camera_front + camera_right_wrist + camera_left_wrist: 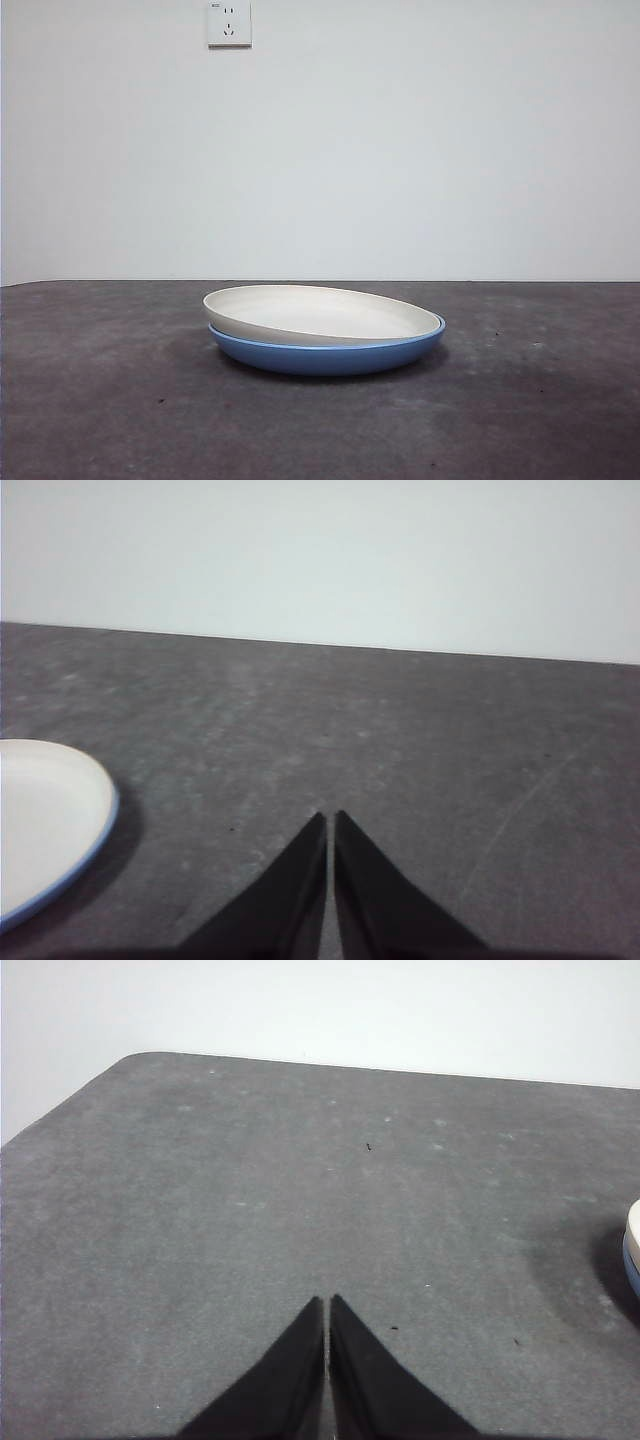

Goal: Pick up the white plate, put it on the blue plate, put it on desk

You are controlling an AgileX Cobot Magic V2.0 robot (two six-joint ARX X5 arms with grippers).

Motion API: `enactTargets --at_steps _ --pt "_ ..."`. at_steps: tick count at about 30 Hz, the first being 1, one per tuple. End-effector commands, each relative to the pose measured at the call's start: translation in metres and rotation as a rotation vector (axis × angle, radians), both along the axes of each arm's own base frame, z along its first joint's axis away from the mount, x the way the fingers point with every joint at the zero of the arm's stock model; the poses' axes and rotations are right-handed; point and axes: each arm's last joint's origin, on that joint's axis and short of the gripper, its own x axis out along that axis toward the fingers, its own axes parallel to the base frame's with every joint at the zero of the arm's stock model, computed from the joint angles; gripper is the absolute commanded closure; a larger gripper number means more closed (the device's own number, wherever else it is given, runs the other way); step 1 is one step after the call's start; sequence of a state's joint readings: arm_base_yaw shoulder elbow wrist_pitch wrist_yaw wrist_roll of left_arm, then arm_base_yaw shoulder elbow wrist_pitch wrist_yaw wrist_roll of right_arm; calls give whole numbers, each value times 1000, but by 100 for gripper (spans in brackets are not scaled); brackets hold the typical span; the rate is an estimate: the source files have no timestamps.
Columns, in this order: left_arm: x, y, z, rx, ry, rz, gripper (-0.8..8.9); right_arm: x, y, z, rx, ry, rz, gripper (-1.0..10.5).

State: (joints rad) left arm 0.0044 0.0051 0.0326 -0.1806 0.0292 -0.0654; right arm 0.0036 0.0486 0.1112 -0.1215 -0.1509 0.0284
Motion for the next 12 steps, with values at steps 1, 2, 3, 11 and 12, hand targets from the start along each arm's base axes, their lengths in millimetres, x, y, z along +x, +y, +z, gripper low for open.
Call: enactTargets --at_steps 1,2,3,11,12 --pt "1 0 -8 0 26 2 804 1 -1 -8 45 -10 -30 939" --pt "1 0 -8 0 26 2 804 1 -1 -11 52 -6 -34 939" --pt "1 0 -8 0 26 2 804 1 -1 -14 57 -3 -34 939" --pt "1 0 -8 0 26 2 804 3 -1 -31 77 68 -38 939" --pt "1 0 -8 0 26 2 804 3 -1 -32 77 76 -39 939"
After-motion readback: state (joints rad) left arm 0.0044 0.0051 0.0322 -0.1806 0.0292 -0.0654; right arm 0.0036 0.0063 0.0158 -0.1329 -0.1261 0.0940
